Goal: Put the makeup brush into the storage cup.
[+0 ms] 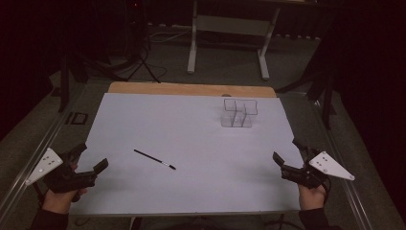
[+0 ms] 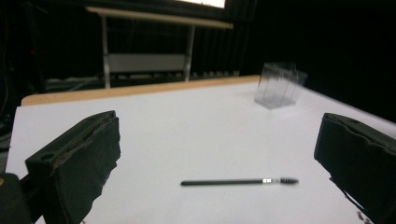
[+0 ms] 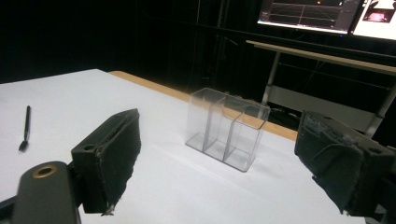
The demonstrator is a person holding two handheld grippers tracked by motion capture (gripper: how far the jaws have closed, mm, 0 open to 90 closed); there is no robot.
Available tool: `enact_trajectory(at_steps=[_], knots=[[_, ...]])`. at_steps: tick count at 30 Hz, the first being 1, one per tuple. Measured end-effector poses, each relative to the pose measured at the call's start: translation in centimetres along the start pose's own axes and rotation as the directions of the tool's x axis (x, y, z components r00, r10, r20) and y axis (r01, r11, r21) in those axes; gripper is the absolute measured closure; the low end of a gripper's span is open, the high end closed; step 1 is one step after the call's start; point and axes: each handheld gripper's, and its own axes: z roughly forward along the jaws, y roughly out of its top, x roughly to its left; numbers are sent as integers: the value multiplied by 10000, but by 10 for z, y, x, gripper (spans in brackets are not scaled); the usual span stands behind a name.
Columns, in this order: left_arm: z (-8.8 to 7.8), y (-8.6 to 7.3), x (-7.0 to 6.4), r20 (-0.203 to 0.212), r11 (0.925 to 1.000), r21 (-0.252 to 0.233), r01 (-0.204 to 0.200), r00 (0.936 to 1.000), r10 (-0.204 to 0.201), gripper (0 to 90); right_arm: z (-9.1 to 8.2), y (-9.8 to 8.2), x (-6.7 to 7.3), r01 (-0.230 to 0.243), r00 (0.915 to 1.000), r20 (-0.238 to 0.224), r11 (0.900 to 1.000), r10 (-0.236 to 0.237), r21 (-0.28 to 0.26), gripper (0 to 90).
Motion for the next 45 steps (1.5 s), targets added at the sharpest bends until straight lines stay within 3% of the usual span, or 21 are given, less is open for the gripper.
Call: enact_trajectory(at_steps=[5,7,13,15,20,21,22,25,27,28,33,37,38,39,40,41,43,44,45], knots=[[0,9,6,536,9991,419,-5,9986,-18,8,-1,0,0,-46,10000,-44,10000,46,-64,140],[1,11,8,691,9981,590,-180,9975,139,8,-1,1,0,-39,10000,-32,10000,39,-54,140],[1,20,9,1375,9874,1425,-684,9893,486,8,-1,1,1,-63,10000,-72,10000,63,-33,140],[1,23,9,1606,9797,1793,-901,9851,612,5,-1,1,1,-71,9999,-82,10000,70,-21,140],[3,32,8,2062,9509,2732,-1453,9744,897,3,0,1,2,-60,9999,-125,10000,60,2,141],[3,32,8,2062,9509,2732,-1453,9744,897,3,0,1,2,-60,9999,-125,10000,60,2,141],[4,36,7,2315,9379,3035,-1682,9678,987,3,0,1,2,-51,9999,-121,10000,51,-4,141],[5,41,7,2529,9212,3340,-1999,9604,1167,3,0,2,3,-30,9998,-189,10000,30,4,141],[5,42,6,2642,9180,3364,-2099,9567,1220,3,0,2,3,-21,9998,-195,10000,21,2,141],[7,45,5,2694,9089,3486,-2290,9533,1368,3,0,2,3,-16,9998,-185,10000,16,16,141],[11,51,0,3101,8779,3897,-2782,9373,1594,3,1,2,4,-2,9998,-215,10000,3,22,142],[16,55,-3,3435,8414,4292,-3284,9209,1842,3,2,2,4,31,9997,-231,10000,-30,37,142],[18,56,-3,3617,8270,4424,-3470,9128,1895,3,2,2,4,12,9997,-247,10000,-11,46,142],[18,56,-3,3617,8270,4424,-3470,9128,1895,3,2,2,4,12,9997,-247,10000,-11,46,142],[23,56,-6,3951,7815,4791,-3997,8932,2146,3,2,2,5,6,9997,-253,10000,-5,55,142],[25,56,-6,4052,7675,4890,-4145,8871,2210,3,2,1,5,41,9996,-262,10000,-39,83,143],[28,56,-7,4243,7545,5003,-4248,8799,2140,3,2,1,5,26,9996,-271,9999,-24,98,143],[30,56,-8,4291,7442,5070,-4348,8762,2196,3,2,1,5,30,9996,-273,9999,-27,110,143],[31,56,-8,4392,7403,5099,-4382,8725,2139,3,2,1,5,35,9996,-275,9999,-32,112,143]])
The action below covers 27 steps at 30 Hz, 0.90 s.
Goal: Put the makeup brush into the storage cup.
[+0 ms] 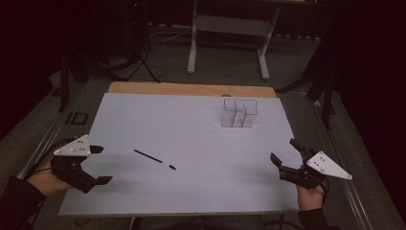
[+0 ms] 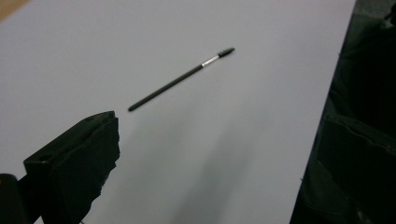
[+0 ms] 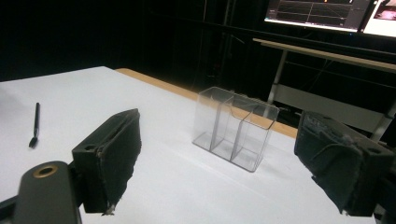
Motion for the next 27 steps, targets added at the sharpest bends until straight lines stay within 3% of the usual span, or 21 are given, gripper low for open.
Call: enact_trajectory(at_steps=[6,16,22,27], knots=[[7,5,-2,325,9990,324,-305,9990,294,3,0,0,0,2,10000,-12,10000,-2,9,143],[17,15,0,642,9907,1179,-674,9961,601,4,2,-1,1,-29,9999,-112,10000,29,55,143],[21,28,-1,871,9772,1652,-1337,9889,1206,3,3,-1,1,-47,9999,-122,9999,49,94,143],[26,36,1,1138,9628,2128,-1668,9829,1451,4,4,-1,2,-22,9999,-148,9999,24,104,143]])
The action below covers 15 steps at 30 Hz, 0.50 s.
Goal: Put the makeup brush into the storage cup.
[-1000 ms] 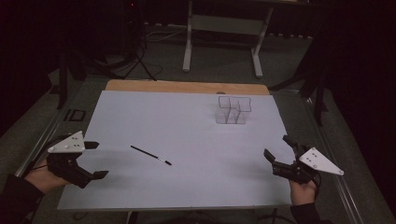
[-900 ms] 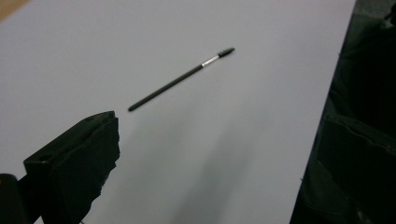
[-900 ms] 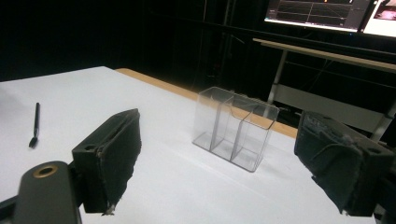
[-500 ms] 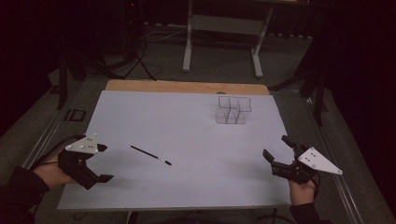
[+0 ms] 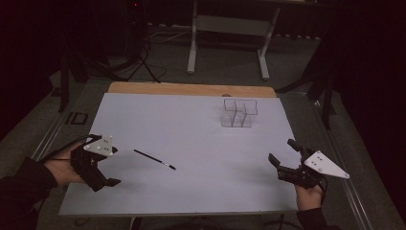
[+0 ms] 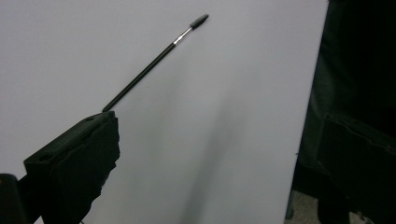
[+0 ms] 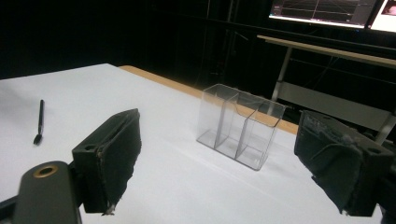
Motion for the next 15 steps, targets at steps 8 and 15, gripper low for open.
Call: enact_trajectory(at_steps=[8,15], knots=[[5,12,2,29,9960,388,-811,9967,811,5,0,1,2,73,10000,-60,10000,-73,-62,144],[10,20,9,256,9922,398,-1179,9928,1169,6,1,1,3,104,9998,-141,9999,-105,-44,145]])
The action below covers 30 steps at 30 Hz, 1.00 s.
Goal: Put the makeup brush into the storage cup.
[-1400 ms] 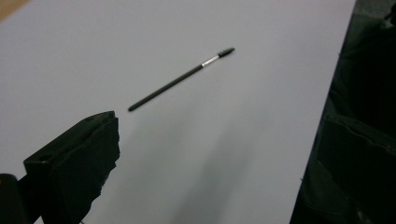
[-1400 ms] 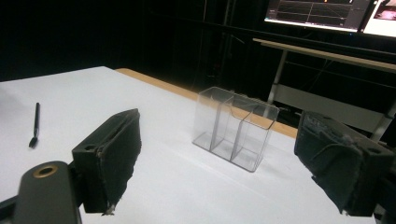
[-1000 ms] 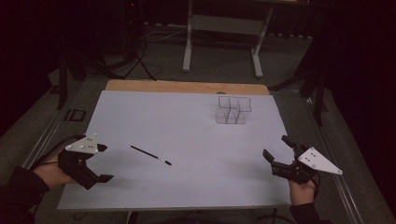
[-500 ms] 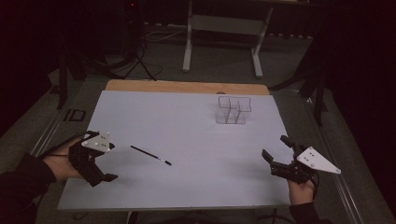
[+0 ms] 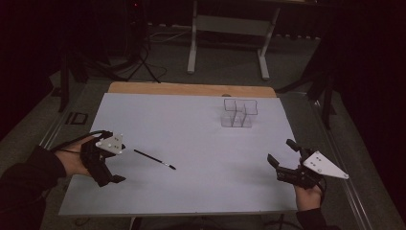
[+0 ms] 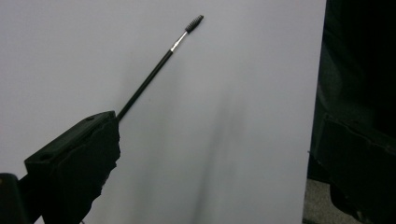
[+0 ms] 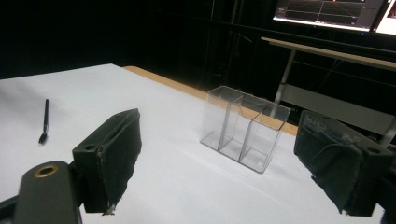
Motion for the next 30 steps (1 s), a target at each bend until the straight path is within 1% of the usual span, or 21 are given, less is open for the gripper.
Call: enact_trajectory(at_steps=[2,3,4,6,7,8,10,11,12,13,16,17,19,20,21,24,25,26,28,29,30], knots=[[3,2,2,-7,9999,118,-72,10000,72,10,0,0,0,-21,10000,4,10000,21,15,145],[4,3,4,114,9998,163,-124,9999,122,10,1,-1,-1,-35,10000,-9,10000,35,32,145],[6,5,5,103,9997,201,-142,9998,140,10,1,-1,-1,-32,10000,-15,10000,32,39,145],[9,7,8,259,9992,316,-231,9994,223,10,1,-1,0,-10,10000,-18,10000,10,44,145],[11,8,8,217,9988,389,-295,9994,287,10,1,0,0,3,10000,-20,10000,-3,22,145],[12,10,10,301,9986,409,-341,9990,328,10,0,0,0,-13,10000,-15,10000,13,3,145],[16,12,12,265,9982,402,-455,9987,445,10,0,0,0,-15,10000,-15,10000,15,-15,145],[17,14,13,353,9980,393,-504,9982,491,10,0,0,0,-17,10000,-10,10000,17,-4,145],[19,15,13,272,9973,448,-573,9981,561,10,0,0,0,-31,10000,-24,10000,31,-11,145],[22,16,14,423,9973,484,-555,9977,535,10,0,0,0,-32,10000,-25,10000,32,-1,145],[29,20,16,561,9951,706,-686,9963,647,10,1,-1,0,-19,10000,-51,10000,20,15,145],[32,21,17,494,9945,735,-740,9963,705,10,1,-1,0,-18,10000,-60,10000,19,24,145],[37,22,20,588,9947,715,-737,9958,696,10,1,-1,0,-8,10000,-68,10000,8,29,145],[39,22,21,507,9938,753,-820,9956,783,10,1,-1,0,4,10000,-80,10000,-3,24,145],[40,23,22,610,9936,772,-827,9951,780,10,1,-1,1,9,10000,-92,10000,-9,18,145],[47,27,24,669,9903,908,-1049,9928,991,11,1,-1,0,4,10000,-92,10000,-4,16,145],[49,28,24,613,9891,943,-1131,9923,1076,10,1,-1,0,-16,10000,-90,10000,16,25,145],[51,30,25,771,9882,971,-1188,9908,1115,11,1,-1,0,-19,9999,-99,10000,20,31,145],[55,33,26,750,9869,1003,-1261,9901,1189,11,2,-1,0,-21,9999,-111,10000,22,47,145],[57,35,27,851,9861,977,-1343,9883,1262,15,2,-1,1,-24,9999,-113,10000,25,51,145],[59,36,27,790,9851,954,-1430,9876,1357,22,2,-1,1,-36,9999,-117,10000,36,46,145]])
